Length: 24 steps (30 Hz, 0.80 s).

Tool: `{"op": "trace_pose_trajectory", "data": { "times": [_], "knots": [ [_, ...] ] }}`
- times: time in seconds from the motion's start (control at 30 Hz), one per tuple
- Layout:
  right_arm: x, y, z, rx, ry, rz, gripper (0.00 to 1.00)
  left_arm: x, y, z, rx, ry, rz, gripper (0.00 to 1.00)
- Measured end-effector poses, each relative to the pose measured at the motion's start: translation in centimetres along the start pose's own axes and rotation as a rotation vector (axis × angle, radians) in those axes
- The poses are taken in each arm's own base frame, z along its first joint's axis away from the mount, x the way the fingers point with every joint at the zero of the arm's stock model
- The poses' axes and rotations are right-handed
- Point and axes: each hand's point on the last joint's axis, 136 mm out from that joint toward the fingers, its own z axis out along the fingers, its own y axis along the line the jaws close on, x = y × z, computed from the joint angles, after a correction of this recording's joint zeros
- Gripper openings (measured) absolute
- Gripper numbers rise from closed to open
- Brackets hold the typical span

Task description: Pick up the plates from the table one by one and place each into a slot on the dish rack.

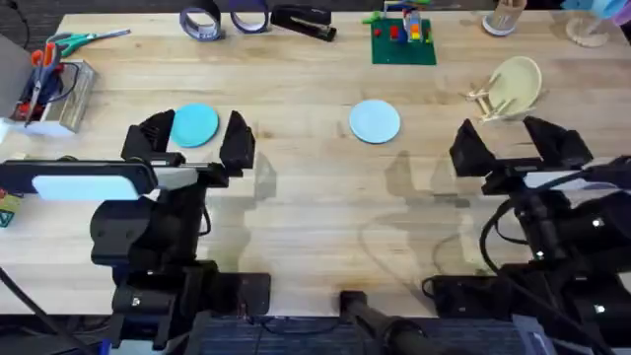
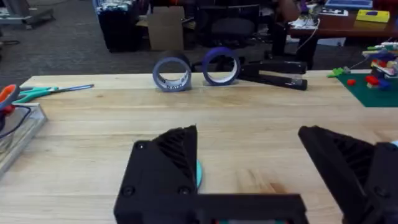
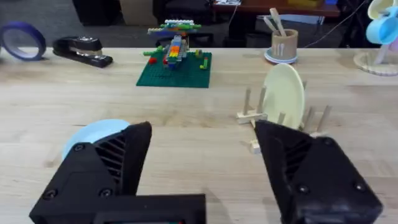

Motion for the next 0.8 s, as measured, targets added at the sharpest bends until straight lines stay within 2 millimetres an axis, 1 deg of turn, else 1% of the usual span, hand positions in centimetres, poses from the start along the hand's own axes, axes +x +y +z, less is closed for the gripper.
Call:
{"op": "trace_pose_trajectory", "data": {
  "times": [0.1,0.17,0.2,0.27,0.3,0.43,0.57,0.73,0.8],
  "knots": [
    [0.3,0.0,-0.1,-0.002,0.030,0.022,0.995,-0.2,0.2,0.0,-0.009,-0.002,-0.008,0.993],
    [0.9,0.0,-0.3,0.001,0.103,0.037,0.995,-0.6,0.3,-0.1,-0.016,0.006,-0.012,0.992],
    [0.8,0.0,-0.4,0.001,0.129,0.041,0.995,-0.9,0.4,-0.1,-0.020,0.012,-0.013,0.992],
    [-0.1,0.0,-0.6,0.004,0.179,0.050,0.995,-2.2,0.6,-0.1,-0.032,0.029,-0.015,0.992],
    [-1.0,0.0,-0.7,0.004,0.195,0.051,0.995,-3.0,0.8,-0.1,-0.038,0.041,-0.015,0.992],
    [-5.7,0.1,-0.2,0.007,0.251,0.056,0.995,-6.4,1.4,0.0,-0.062,0.101,-0.015,0.991],
    [-10.0,0.1,1.2,0.010,0.337,0.063,0.995,-9.7,2.1,0.6,-0.090,0.215,-0.016,0.991],
    [-13.5,0.5,3.2,-0.008,0.457,0.070,0.995,-12.4,2.4,1.5,-0.098,0.388,-0.017,0.991],
    [-14.4,0.9,4.0,-0.028,0.491,0.075,0.995,-13.3,2.4,1.8,-0.098,0.451,-0.017,0.991]
  ]
}}
